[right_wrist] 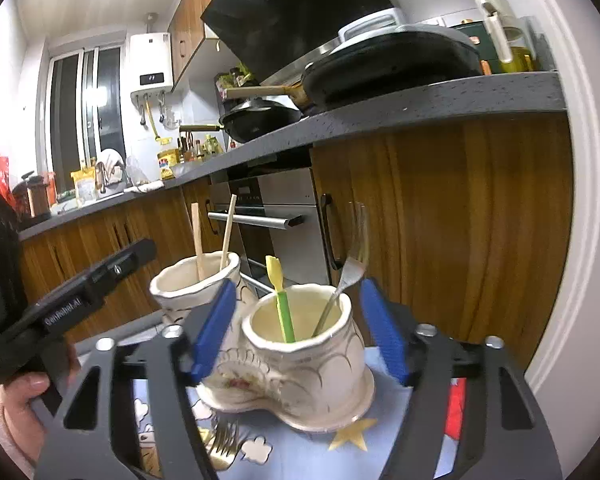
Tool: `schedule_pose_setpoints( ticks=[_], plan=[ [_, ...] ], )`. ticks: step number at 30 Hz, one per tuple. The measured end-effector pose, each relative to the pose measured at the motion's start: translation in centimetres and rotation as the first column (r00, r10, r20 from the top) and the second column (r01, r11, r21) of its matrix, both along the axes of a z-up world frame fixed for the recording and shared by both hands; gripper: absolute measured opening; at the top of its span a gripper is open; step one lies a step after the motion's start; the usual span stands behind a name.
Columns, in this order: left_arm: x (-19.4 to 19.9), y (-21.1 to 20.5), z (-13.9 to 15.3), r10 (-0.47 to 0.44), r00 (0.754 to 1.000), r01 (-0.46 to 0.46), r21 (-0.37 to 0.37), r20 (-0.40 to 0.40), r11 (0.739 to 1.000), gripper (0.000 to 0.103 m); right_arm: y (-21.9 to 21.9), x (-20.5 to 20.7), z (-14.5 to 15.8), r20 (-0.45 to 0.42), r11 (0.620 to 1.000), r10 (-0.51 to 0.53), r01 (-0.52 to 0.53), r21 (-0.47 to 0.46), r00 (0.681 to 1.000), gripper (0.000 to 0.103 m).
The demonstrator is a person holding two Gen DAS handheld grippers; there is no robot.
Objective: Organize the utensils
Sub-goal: 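Withdraw both open tools from the cups back over the table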
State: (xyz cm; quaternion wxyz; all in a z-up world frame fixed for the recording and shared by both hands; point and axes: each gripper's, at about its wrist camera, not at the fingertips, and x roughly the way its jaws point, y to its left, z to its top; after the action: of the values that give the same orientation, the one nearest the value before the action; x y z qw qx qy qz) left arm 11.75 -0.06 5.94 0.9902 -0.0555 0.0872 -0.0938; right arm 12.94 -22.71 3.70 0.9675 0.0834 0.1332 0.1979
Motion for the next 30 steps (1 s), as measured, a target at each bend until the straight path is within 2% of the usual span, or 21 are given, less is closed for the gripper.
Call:
schedule_pose_setpoints(
  ticks=[2,3,4,6,11,17,19,30],
  plan=[
    [-0.6,0.2,-0.1,0.021,1.0,-0.021,0.015,-0.009,1.0,0.056,-0.5,-0.9,0.0,-0.005,1.0,0.004,-0.004,0.019,1.0,0.075],
    [-1.1,0.3,-0.1,0.038,0.999,-0.038,0.022,-0.014,0.999,0.06,-0.6,-1.3,0.0,-0.004,1.0,0.006,-0.006,0.02,1.0,0.078],
    [-1.4,0.5,-0.2,0.048,0.999,-0.047,0.023,-0.017,0.999,0.07,-0.8,-1.7,0.0,-0.002,1.0,0.007,-0.007,0.02,1.0,0.08],
    [-2.3,0.9,-0.4,0.071,0.997,-0.07,0.016,-0.019,0.997,0.076,-0.9,-2.7,-0.1,0.011,1.0,0.007,-0.007,0.015,1.0,0.086],
    [-4.7,1.8,-1.0,0.115,0.993,-0.114,0.027,-0.032,0.993,0.08,-0.9,-4.2,-0.5,0.023,1.0,0.0,0.0,-0.001,1.0,0.096],
    [-6.3,2.5,-2.6,0.144,0.986,-0.142,0.023,-0.086,0.99,0.084,-0.7,-5.4,-0.9,0.03,1.0,-0.001,0.002,-0.015,1.0,0.098],
    [-6.6,2.5,-3.1,0.154,0.983,-0.152,0.03,-0.102,0.988,0.091,-0.8,-5.8,-1.1,0.032,1.0,-0.007,0.008,-0.019,0.999,0.098],
    [-8.4,2.8,-4.8,0.203,0.967,-0.197,0.055,-0.155,0.979,0.097,-1.7,-6.4,-2.2,-0.008,0.998,-0.044,0.043,-0.034,0.999,0.098]
  ],
)
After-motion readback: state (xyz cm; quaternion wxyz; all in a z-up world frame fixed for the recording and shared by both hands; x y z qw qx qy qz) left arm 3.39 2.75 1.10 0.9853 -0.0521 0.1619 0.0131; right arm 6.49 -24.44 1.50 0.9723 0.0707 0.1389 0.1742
